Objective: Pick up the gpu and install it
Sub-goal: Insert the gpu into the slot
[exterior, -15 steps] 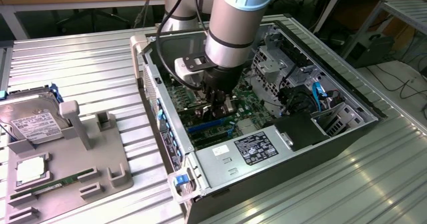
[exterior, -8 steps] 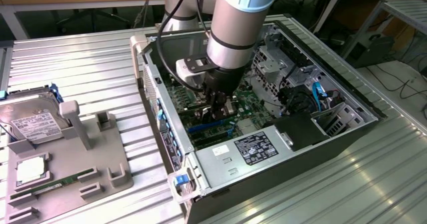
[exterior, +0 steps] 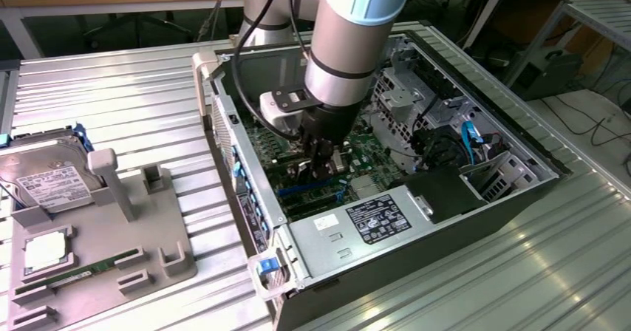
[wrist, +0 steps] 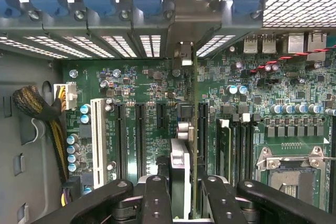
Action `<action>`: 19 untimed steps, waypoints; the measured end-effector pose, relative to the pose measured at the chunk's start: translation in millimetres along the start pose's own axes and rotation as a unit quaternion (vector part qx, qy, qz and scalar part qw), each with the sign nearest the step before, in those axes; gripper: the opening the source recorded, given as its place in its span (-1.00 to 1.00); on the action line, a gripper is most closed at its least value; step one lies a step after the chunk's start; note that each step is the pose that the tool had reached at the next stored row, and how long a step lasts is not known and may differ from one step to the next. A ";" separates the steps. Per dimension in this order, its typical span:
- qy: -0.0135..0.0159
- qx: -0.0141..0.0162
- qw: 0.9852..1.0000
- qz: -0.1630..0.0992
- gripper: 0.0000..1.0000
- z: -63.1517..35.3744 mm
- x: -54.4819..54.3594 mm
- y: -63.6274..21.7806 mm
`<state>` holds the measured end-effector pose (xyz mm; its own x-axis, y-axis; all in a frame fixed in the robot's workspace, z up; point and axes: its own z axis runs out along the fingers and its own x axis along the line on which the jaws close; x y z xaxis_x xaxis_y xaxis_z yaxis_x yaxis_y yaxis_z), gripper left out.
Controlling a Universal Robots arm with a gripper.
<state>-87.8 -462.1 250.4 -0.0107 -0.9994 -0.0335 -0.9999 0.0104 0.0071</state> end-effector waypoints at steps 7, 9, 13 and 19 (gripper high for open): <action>0.000 0.000 1.000 0.000 -0.44 1.7 0.0 0.0; 0.000 0.000 1.000 0.000 -0.44 1.7 0.1 0.0; 0.000 0.000 1.000 -0.001 -0.44 2.3 -0.5 0.1; 0.000 0.000 1.000 -0.003 -0.44 3.6 -3.1 1.0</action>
<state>-88.9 -458.9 246.9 -0.0050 -0.9994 -0.0335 -1.0000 0.0047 0.0079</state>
